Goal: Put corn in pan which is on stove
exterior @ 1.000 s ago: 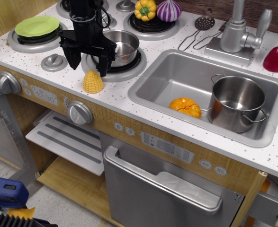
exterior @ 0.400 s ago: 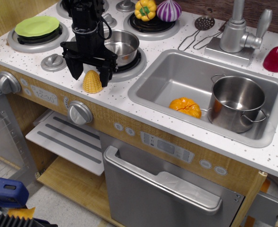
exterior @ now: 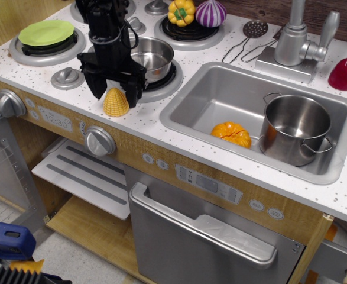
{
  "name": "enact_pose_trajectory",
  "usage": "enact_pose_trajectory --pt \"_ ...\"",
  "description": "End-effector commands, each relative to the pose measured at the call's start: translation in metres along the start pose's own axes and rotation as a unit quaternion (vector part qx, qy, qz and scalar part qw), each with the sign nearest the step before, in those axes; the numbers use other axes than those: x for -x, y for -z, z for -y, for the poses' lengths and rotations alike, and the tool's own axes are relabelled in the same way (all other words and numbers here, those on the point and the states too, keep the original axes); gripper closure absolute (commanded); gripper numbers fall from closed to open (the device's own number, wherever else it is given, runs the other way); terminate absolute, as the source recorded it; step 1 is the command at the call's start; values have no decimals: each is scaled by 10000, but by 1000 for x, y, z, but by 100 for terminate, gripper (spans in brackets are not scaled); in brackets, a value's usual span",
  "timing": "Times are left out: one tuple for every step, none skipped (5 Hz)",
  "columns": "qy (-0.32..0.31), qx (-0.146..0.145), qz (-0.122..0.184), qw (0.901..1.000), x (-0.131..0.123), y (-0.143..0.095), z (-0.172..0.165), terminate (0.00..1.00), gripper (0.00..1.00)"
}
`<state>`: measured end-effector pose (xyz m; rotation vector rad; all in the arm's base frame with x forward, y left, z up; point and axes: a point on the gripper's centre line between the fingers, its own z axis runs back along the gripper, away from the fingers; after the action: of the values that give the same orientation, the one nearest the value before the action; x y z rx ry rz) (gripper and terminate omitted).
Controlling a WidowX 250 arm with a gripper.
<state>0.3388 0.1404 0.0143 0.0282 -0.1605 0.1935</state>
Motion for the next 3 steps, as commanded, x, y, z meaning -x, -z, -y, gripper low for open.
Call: enact_pose_trajectory --pt "-31 -42 258 9997 -7 -10 -5 0 100" --pt "-12 -91 267 9996 -8 -15 -3 0 100" --pt "144 -520 343 9980 -12 -36 0 0 100"
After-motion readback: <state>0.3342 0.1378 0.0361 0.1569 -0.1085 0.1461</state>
